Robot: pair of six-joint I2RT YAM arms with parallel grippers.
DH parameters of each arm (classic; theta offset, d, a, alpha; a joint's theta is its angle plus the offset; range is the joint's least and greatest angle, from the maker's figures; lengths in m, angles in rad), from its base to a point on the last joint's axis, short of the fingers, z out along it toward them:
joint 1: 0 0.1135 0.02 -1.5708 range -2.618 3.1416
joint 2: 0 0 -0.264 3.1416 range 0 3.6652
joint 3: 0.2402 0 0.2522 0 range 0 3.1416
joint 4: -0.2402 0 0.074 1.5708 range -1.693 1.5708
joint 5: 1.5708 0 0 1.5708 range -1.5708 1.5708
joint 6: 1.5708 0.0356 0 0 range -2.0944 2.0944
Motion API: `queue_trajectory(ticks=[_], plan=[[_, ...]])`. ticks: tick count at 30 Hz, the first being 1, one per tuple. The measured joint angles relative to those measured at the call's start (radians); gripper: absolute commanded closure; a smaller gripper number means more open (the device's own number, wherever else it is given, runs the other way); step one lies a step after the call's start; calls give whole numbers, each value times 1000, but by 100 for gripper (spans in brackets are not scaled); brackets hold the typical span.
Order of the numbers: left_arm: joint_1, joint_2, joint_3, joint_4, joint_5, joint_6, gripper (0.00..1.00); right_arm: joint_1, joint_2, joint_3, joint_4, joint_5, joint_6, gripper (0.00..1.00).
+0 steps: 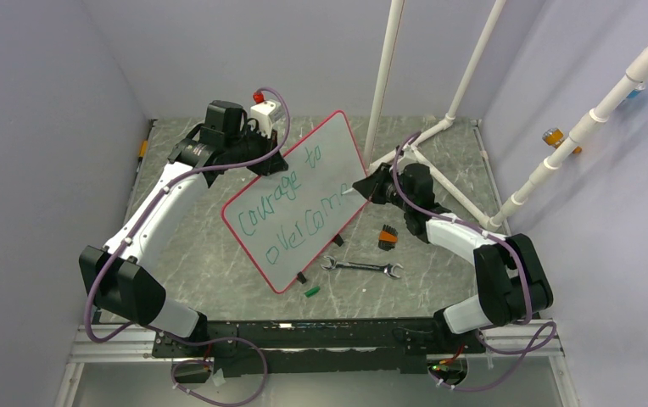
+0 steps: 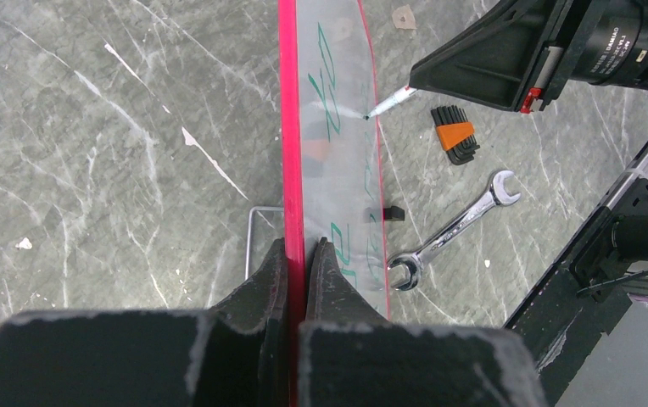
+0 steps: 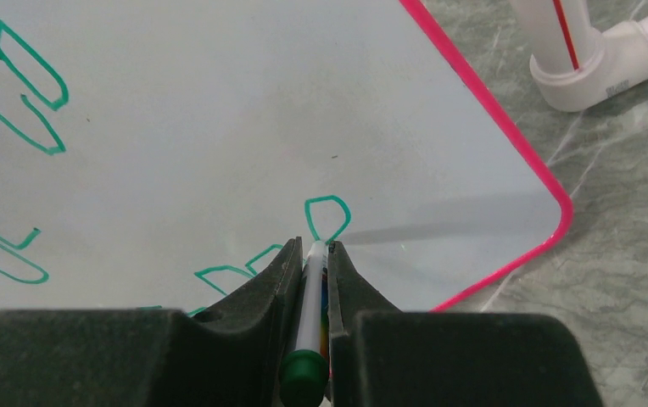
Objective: Write a sentence on the whiteboard
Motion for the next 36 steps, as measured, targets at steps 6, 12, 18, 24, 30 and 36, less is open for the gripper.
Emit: queue_trajectory(ticks=[6,12,18,24,30,36], plan=[[0,0,0,0,0,-1,100,1,-3,-29,3,1,3,100],[0,0,0,0,0,-1,100,3,-3,-32,0,15,-1,100],[0,0,0,0,0,-1,100,2,-3,-31,-23,50,-14,100],[0,0,0,0,1,-1,100,-8,-3,-28,-45,64,-24,100],[-3,0,0,0,2,-1,100,-21,-2,8,-81,84,-43,100],[-4,0,0,1,9,2,100,-31,-5,49,-117,113,-75,100]])
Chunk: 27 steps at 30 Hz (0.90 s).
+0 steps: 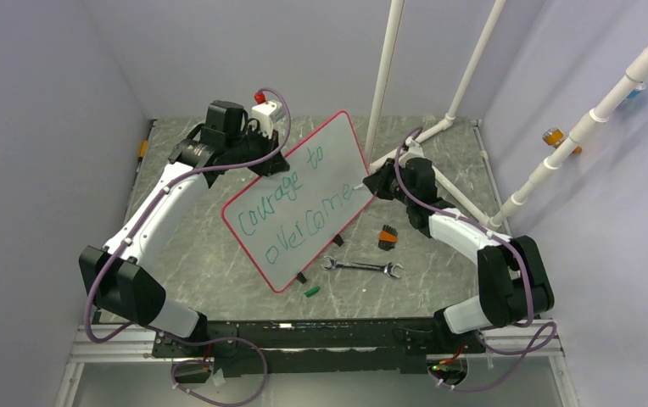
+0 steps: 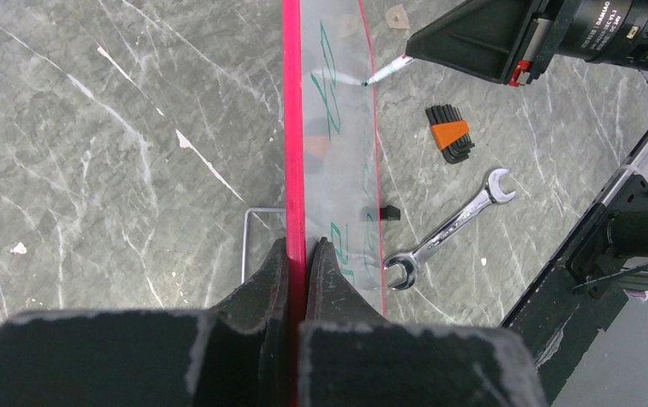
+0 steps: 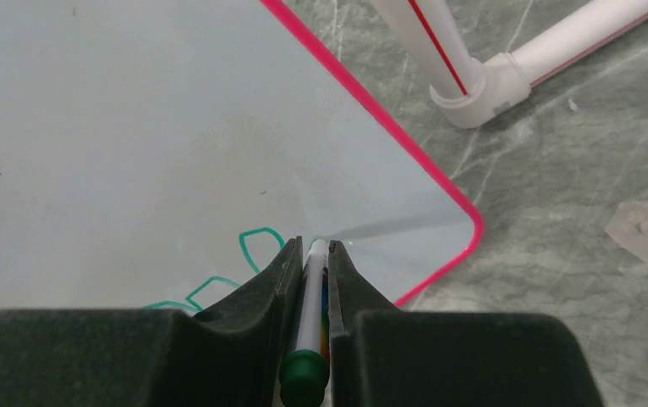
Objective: Write a sentence on the whiteboard
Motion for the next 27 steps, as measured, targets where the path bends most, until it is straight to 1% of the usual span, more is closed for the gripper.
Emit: queue_trajectory(ticks=[4,8,15,19,27], plan=[[-1,0,2,0,3,2,100,0,-54,2,-76,39,-27,100],[-1,0,3,-1,2,9,100,0,-179,2,-141,74,-43,100],[-2,4,5,-1,-10,10,100,0,-360,-1,-176,78,-42,100],[-2,4,5,-1,-26,14,100,0,-407,-15,-197,73,-42,100],[-5,-5,0,-3,-41,17,100,0,-447,-47,-219,55,-34,100]])
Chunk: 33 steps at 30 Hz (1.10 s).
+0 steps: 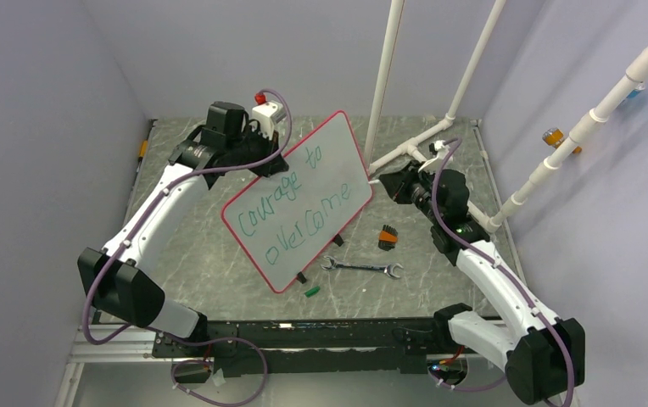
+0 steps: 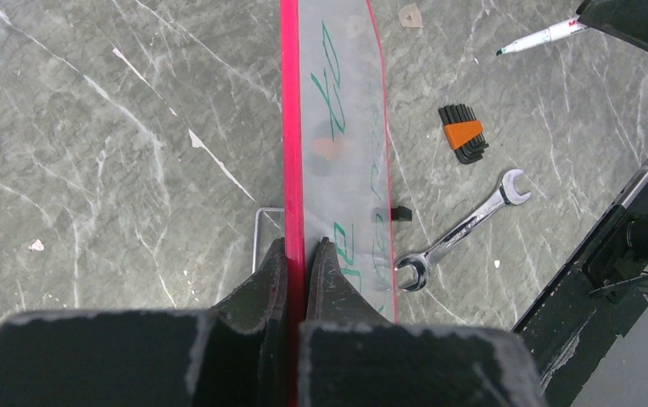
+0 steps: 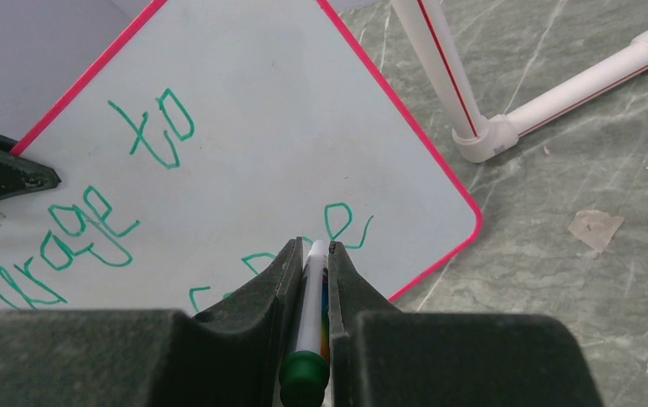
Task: Write a sentence on the whiteboard
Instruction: Write a sentence on the whiteboard, then place the whiteboard on the whiteboard stand.
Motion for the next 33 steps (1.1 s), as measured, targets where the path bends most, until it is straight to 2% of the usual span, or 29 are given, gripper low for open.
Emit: queue_trajectory(ticks=[12,21,33], plan=[[4,-127,-89,-39,2,18,100,0,-9,-18,-1,-34,25,100],[23,-143,-140,-2,0,-1,100,0,-9,-29,0,-37,34,100],[35,-198,-248,85,-36,-49,92,0,-29,-48,0,-37,35,100]])
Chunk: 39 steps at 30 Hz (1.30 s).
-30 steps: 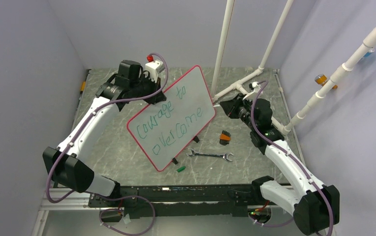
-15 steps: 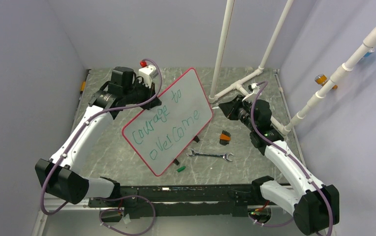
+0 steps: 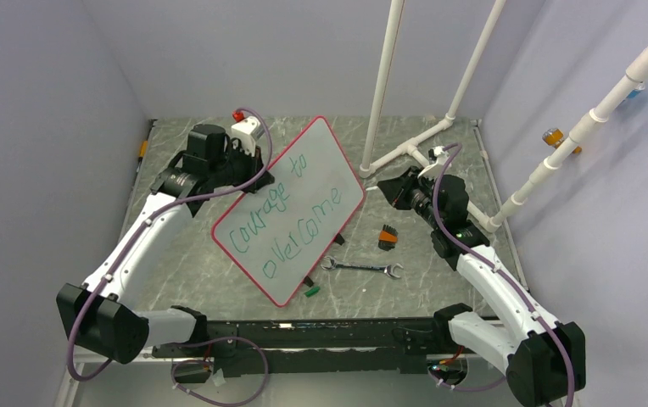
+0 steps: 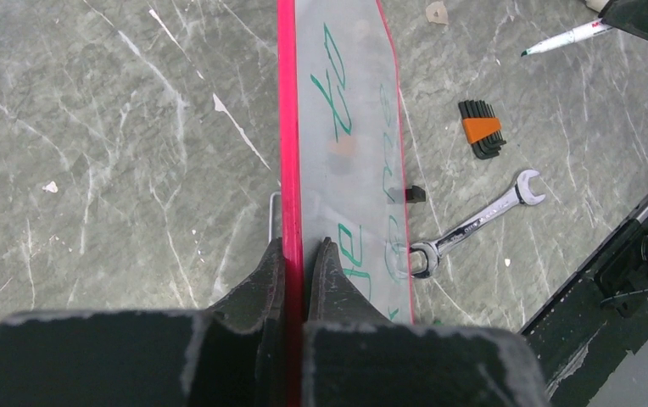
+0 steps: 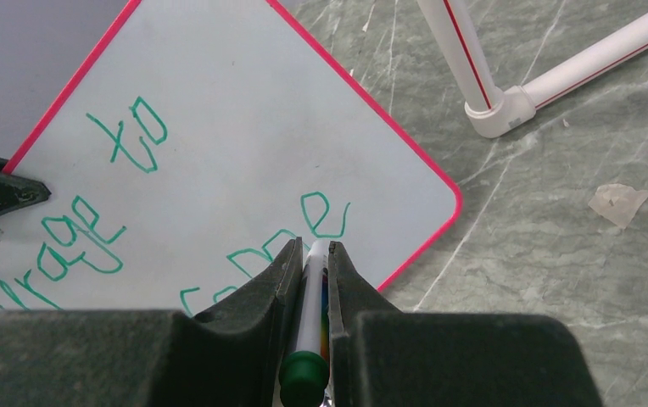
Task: Write a sentence on the whiteboard
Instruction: Place the whiteboard on the whiteboard stand.
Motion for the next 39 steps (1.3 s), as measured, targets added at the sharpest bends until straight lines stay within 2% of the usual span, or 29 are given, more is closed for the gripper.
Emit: queue_trajectory(ticks=[8,27,39], plan=[[6,-4,-43,40,-78,-2,79,0,0,-4,0,0,2,100],[11,-2,-69,-39,-208,71,64,0,0,-10,0,0,2,100],[5,2,-72,-112,-219,115,57,0,0,-10,0,0,2,100]])
